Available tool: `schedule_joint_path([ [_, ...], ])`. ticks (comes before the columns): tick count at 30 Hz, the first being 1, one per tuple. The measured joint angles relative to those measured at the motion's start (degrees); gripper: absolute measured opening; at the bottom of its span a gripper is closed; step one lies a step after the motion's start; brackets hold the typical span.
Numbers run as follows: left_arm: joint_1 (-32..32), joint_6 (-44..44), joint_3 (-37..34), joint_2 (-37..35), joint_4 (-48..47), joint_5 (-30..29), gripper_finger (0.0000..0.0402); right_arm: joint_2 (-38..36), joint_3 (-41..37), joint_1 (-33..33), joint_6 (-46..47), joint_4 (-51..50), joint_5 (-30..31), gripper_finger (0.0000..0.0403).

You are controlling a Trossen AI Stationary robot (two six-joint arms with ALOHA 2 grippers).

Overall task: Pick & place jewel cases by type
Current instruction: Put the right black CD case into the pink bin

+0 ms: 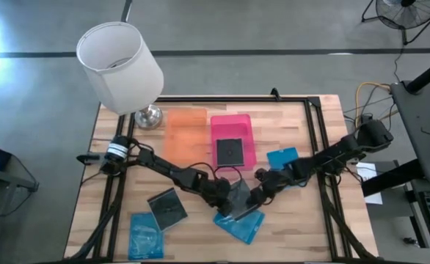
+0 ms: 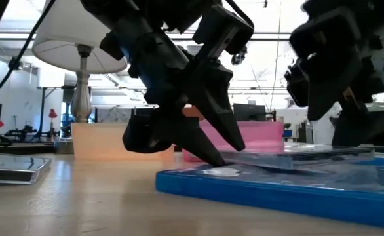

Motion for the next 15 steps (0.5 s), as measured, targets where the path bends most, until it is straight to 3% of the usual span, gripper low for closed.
schedule_joint_path([
  [3,-0.5,0.1,-0.1,0.1,0.4,-1.6,0.0117,0.2,0.0,1.4,1.4,-8.3,0.5,0.0260],
  [8,-0.8,0.3,-0.2,0.1,0.4,-1.9,0.0117,0.4,-1.8,3.0,5.8,-7.8,0.5,0.0260],
  [15,-0.8,0.6,-0.3,0.1,0.5,-1.4,0.0117,3.9,-5.2,4.4,12.9,5.4,2.1,0.0260],
])
